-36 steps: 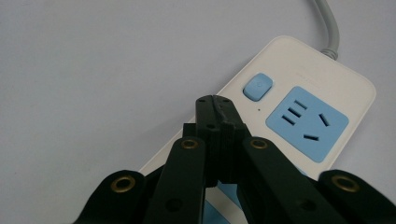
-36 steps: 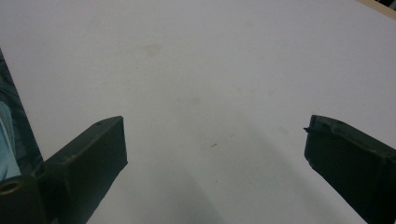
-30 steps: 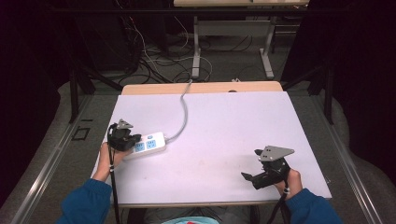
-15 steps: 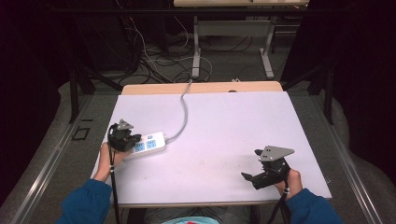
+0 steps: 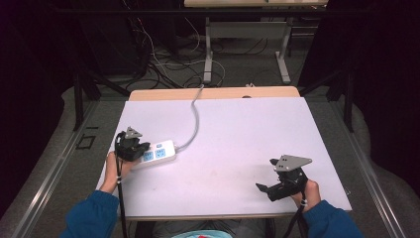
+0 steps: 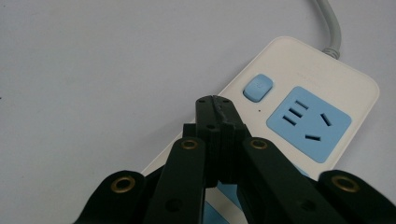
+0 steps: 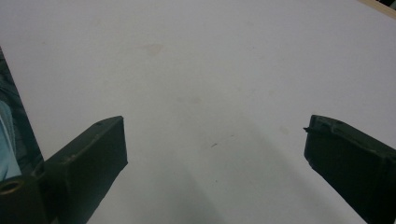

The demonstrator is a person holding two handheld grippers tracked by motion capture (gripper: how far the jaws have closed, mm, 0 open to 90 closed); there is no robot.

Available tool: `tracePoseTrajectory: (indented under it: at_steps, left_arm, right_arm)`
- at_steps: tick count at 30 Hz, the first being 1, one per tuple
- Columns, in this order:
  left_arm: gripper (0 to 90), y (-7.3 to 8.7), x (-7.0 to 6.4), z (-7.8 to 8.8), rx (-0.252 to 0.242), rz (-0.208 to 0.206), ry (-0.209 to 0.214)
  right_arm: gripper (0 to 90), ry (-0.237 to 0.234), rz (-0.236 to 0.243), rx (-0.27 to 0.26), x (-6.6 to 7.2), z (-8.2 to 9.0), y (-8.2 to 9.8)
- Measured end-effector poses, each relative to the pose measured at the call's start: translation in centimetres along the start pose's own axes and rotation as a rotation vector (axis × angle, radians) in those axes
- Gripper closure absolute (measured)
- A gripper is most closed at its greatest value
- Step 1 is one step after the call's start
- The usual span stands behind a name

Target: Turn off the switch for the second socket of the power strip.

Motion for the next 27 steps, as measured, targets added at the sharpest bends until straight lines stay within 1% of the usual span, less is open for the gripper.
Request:
tracePoseTrajectory:
  at_steps: [1,2,3,4,5,7,8,9,10,18,23,26,27]
  left_arm:
    - [90.0,-0.01,-0.02,0.0,0.0,0.002,0.001]
    - [90.0,-0.04,-0.09,-0.16,-0.017,0.006,-0.008]
    - [90.0,-0.04,-0.08,-0.01,0.005,-0.001,-0.006]
    - [90.0,-0.09,-0.1,-0.06,-0.001,-0.005,-0.007]
    - [90.0,-0.1,-0.16,-0.06,0.002,-0.003,-0.016]
    - [90.0,-0.11,-0.18,-0.05,-0.001,0.001,-0.019]
    - [90.0,-0.2,-0.2,0.08,-0.025,0.007,-0.011]
    - [90.0,-0.23,-0.15,0.21,-0.009,-0.001,-0.012]
    - [90.0,-0.23,-0.18,0.14,-0.017,0.001,-0.011]
    - [90.0,-0.23,-0.17,0.14,-0.015,0.0,-0.011]
    - [90.0,-0.25,-0.17,0.18,-0.015,-0.001,-0.012]
    - [90.0,-0.23,-0.17,0.22,-0.007,0.0,-0.015]
    - [90.0,-0.25,-0.16,0.17,-0.016,-0.001,-0.012]
  right_arm:
    - [5.4,-0.004,0.001,0.002,-0.01,0.01,0.01]
    - [5.4,-0.005,0.002,0.002,-0.02,0.02,0.01]
    - [5.4,-0.004,0.0,0.002,-0.01,0.0,0.0]
    - [5.4,-0.004,0.0,0.002,-0.01,0.0,0.0]
    - [5.4,-0.002,-0.001,-0.002,0.0,-0.04,-0.01]
    - [5.4,-0.001,0.0,-0.002,-0.01,-0.04,-0.01]
    - [5.4,-0.005,0.001,0.002,-0.01,-0.02,0.0]
    - [5.4,0.001,0.004,-0.001,-0.08,-0.06,-0.02]
    - [5.4,0.001,0.004,-0.001,-0.08,-0.06,-0.02]
    - [5.4,-0.001,-0.001,-0.001,-0.02,-0.05,0.0]
    - [5.4,0.004,0.004,-0.003,-0.06,-0.08,-0.02]
    - [5.5,-0.003,0.006,0.001,-0.05,-0.04,-0.02]
    - [5.4,-0.002,0.008,0.001,-0.07,-0.05,-0.03]
Point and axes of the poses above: each handheld gripper's, and its own axes: z roughly backward along the jaws, y roughly out of its underside, x roughly to its left, the point moved 3 cm from there along -z, roughly forward along the jaws, and after that the axes turned 12 degrees about x, right-handed, at the moved point
